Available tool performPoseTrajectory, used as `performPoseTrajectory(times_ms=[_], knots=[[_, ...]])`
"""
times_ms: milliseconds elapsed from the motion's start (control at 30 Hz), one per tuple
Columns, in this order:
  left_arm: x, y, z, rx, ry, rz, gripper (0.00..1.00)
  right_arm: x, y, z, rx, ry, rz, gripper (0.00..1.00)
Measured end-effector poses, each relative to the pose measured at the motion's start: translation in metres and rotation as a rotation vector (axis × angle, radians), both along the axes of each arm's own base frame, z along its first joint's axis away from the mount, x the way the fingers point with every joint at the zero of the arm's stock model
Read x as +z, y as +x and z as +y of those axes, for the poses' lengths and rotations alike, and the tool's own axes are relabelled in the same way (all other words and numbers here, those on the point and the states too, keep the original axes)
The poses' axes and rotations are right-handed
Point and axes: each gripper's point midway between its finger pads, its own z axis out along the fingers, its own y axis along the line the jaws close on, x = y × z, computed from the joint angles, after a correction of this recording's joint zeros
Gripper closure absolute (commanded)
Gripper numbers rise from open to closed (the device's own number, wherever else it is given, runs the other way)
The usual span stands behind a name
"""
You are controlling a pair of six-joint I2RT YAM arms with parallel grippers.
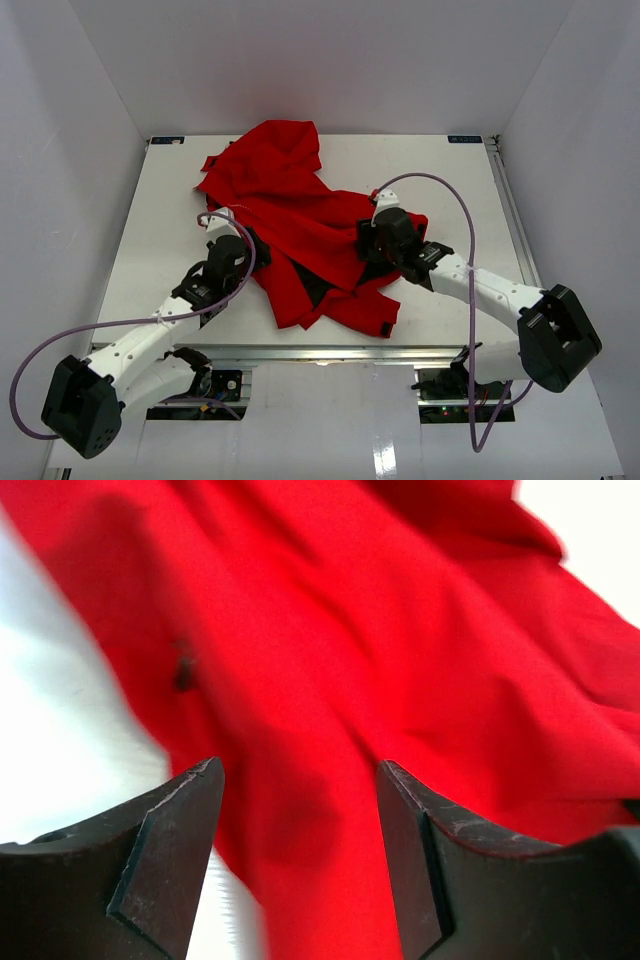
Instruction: Zip up the jacket
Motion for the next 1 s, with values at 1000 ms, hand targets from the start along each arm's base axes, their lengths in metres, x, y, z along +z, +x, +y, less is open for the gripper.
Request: performPoseTrajectory(times_ms=[1000], knots=[[0.024,-0.017,0.004,-0.041,-0.121,-0.203,0.26,0.062,-0.038,0.005,-0.014,-0.409,-0.088,0.34]])
